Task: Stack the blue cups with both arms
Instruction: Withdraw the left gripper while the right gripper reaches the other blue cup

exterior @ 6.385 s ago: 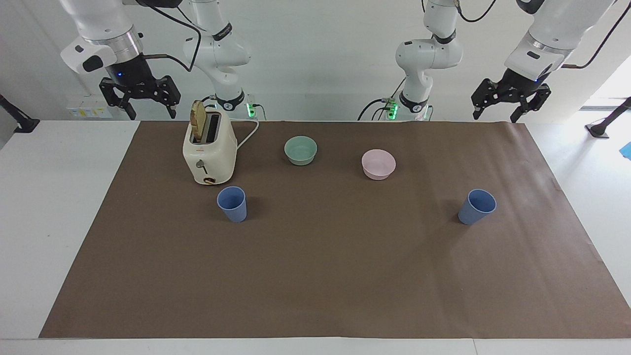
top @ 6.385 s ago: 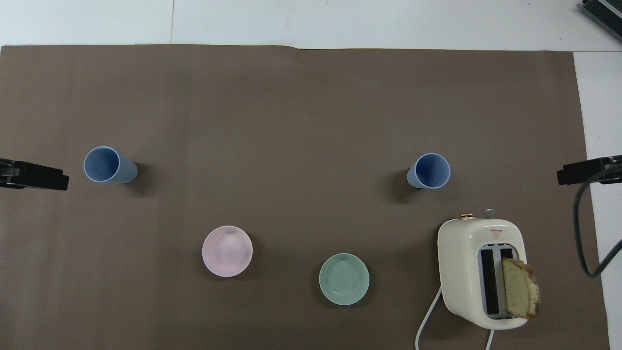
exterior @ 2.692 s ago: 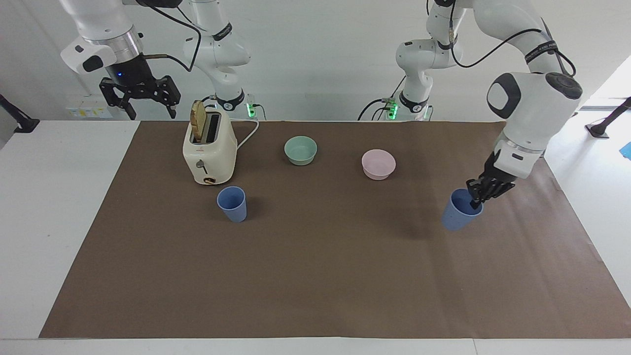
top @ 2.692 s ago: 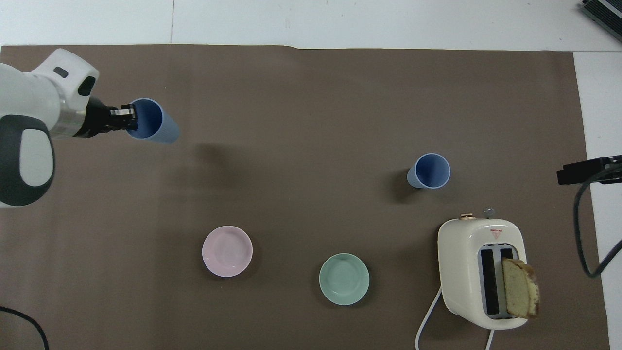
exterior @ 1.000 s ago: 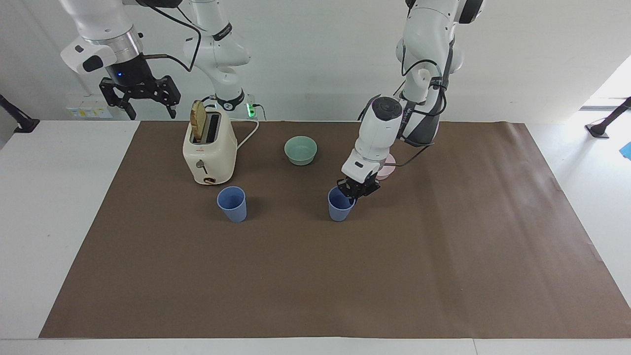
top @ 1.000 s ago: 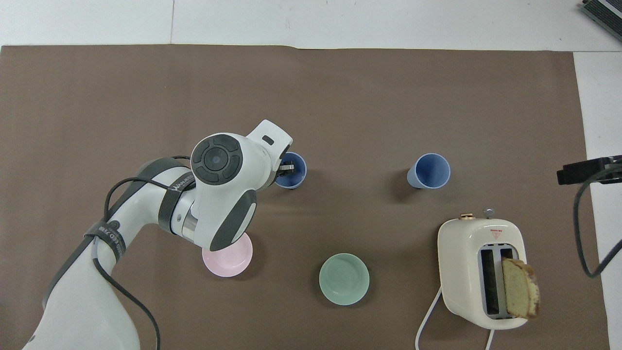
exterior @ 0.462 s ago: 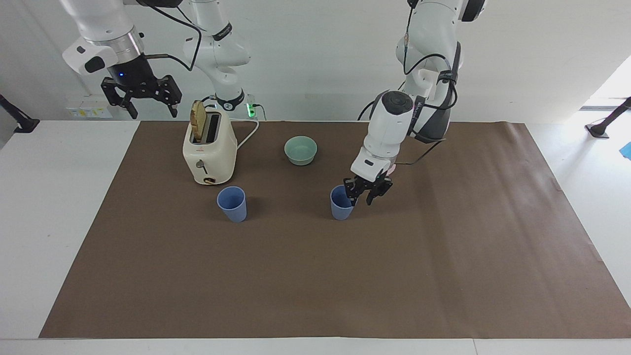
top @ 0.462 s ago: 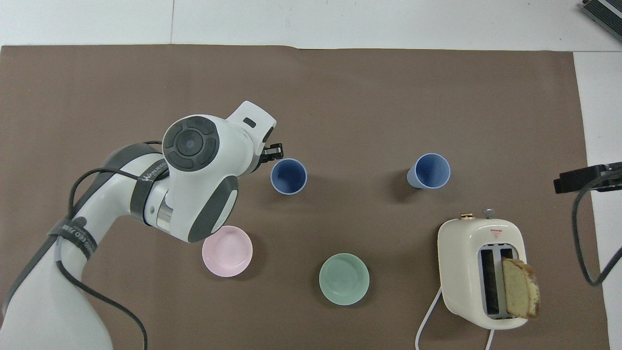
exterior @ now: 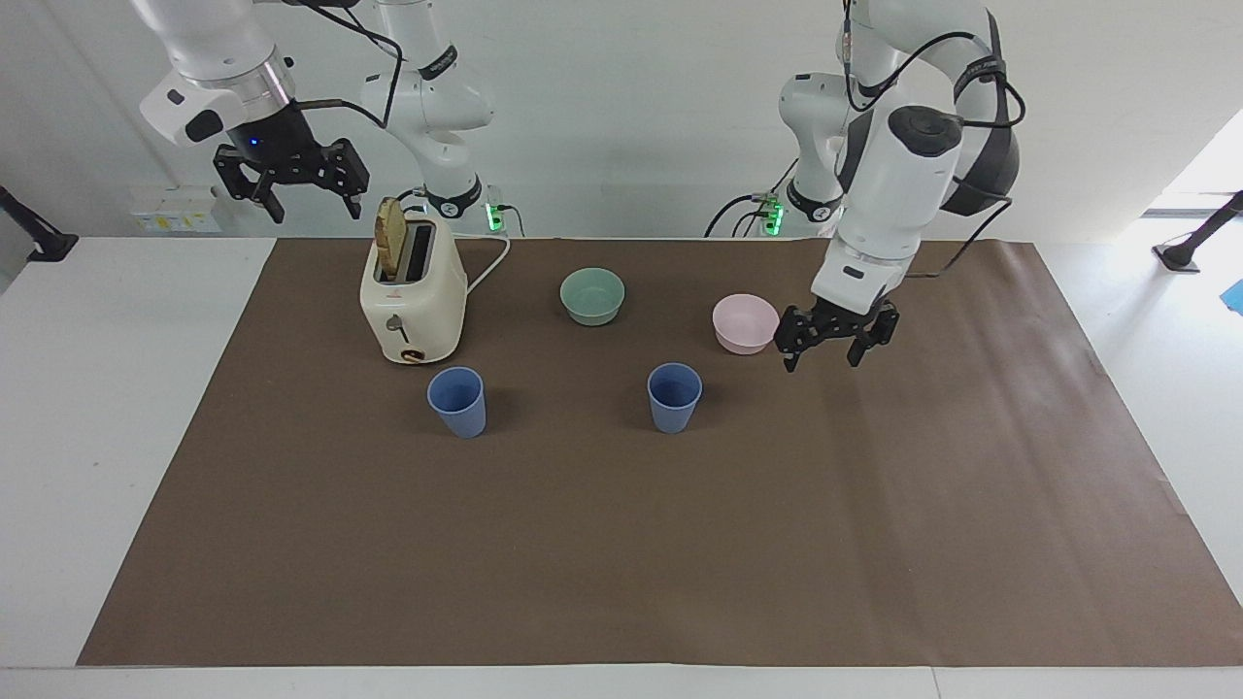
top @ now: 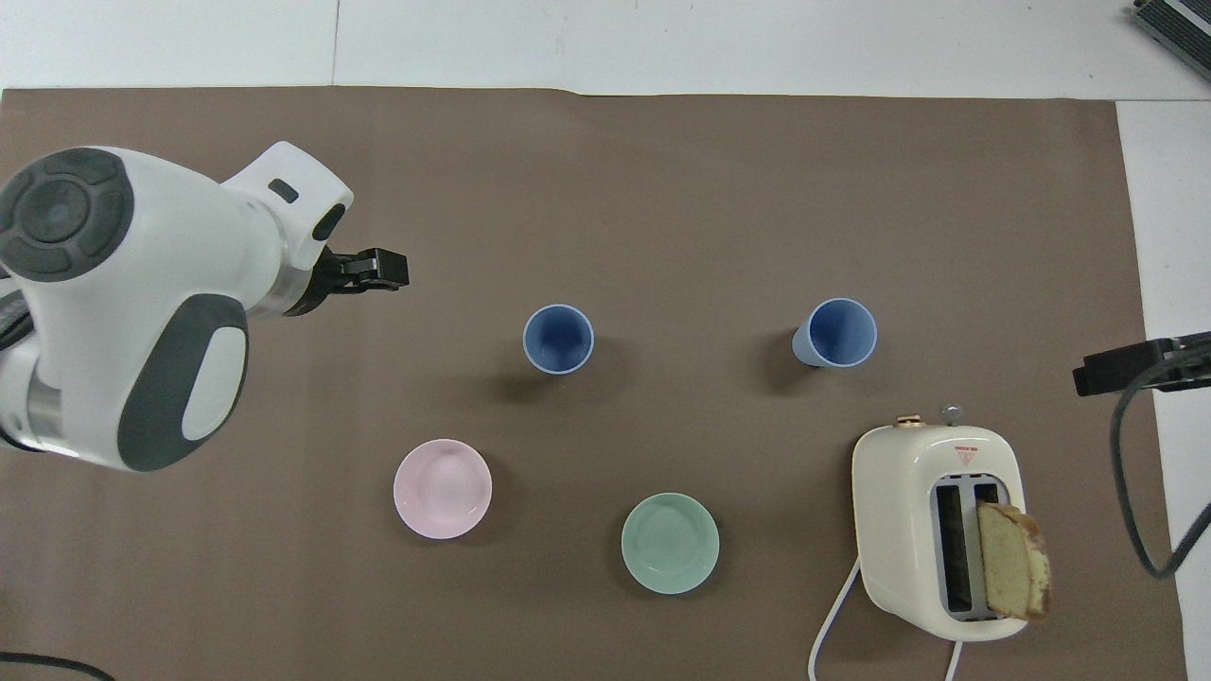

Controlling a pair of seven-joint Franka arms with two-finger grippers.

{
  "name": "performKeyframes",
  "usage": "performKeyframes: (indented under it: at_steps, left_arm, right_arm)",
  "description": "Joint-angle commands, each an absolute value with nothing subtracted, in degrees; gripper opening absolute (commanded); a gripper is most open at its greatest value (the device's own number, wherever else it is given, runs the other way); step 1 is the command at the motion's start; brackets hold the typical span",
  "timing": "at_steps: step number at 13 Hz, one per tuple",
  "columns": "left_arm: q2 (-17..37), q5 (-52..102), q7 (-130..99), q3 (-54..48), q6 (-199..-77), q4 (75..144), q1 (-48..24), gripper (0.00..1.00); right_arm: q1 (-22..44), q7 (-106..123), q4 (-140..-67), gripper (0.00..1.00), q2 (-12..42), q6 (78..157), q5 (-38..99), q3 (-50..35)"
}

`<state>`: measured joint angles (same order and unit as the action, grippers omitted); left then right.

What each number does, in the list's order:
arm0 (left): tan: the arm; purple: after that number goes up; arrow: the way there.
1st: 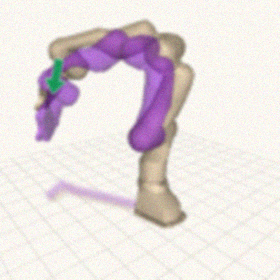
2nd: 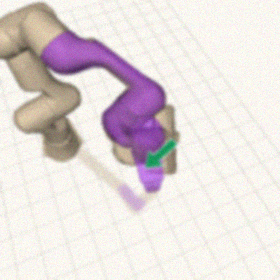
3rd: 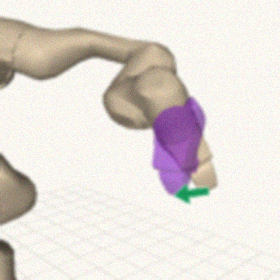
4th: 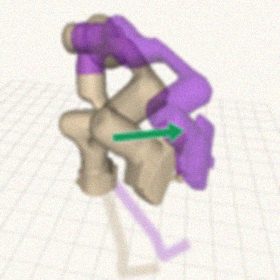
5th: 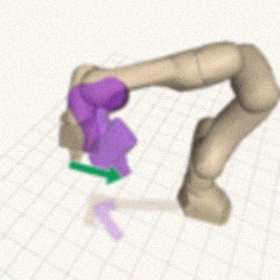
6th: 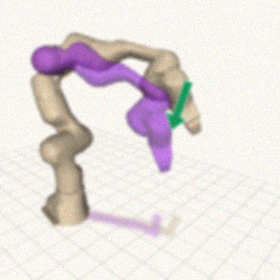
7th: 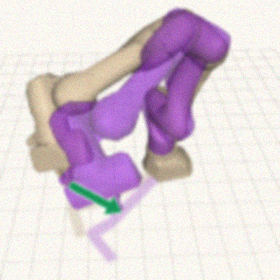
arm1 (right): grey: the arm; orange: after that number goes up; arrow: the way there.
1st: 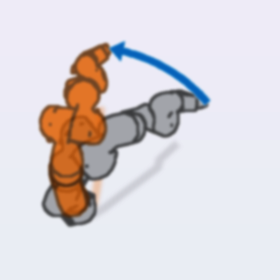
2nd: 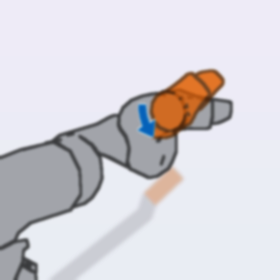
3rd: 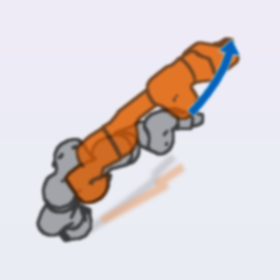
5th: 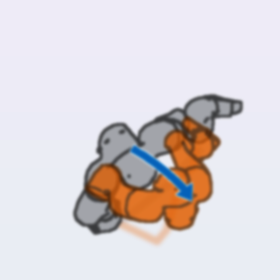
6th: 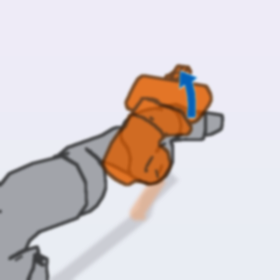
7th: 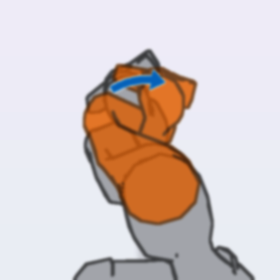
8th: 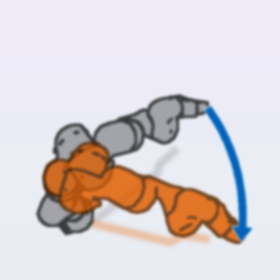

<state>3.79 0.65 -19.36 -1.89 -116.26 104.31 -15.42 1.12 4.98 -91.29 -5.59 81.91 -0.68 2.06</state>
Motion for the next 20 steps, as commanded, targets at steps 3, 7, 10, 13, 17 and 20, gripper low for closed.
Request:
performKeyframes:
  at_steps: [3,7,10,13,17,20]
  left_arm:
    - [-1.40,-0.26,-3.90,-2.55,-109.70,108.28,-7.66,1.00]
    - [-3.77,-0.26,2.37,-2.20,-106.53,106.97,-3.60,1.00]
    - [-4.31,-0.18,2.11,-2.20,-100.22,100.84,-3.69,1.00]
    - [-4.13,0.09,1.93,-2.29,-92.66,93.01,-3.78,1.00]
    - [-3.52,0.35,1.58,-2.46,-85.98,87.19,-4.04,1.00]
    - [-3.95,0.79,1.84,-2.37,-82.63,85.43,-3.78,1.00]
  right_arm:
    - [2.27,3.87,-101.58,1.00,-7.04,94.72,3.07,1.67]
    - [4.39,3.43,-106.08,1.00,-0.02,102.99,3.16,1.67]
    - [4.74,3.69,-110.11,1.00,4.39,113.25,3.16,1.67]
    - [5.98,3.34,-111.35,1.00,8.25,116.45,3.16,1.67]
    - [6.42,3.78,-112.94,1.00,10.02,119.09,3.08,1.67]
    - [7.12,4.13,-113.38,0.99,11.25,120.15,3.08,1.67]
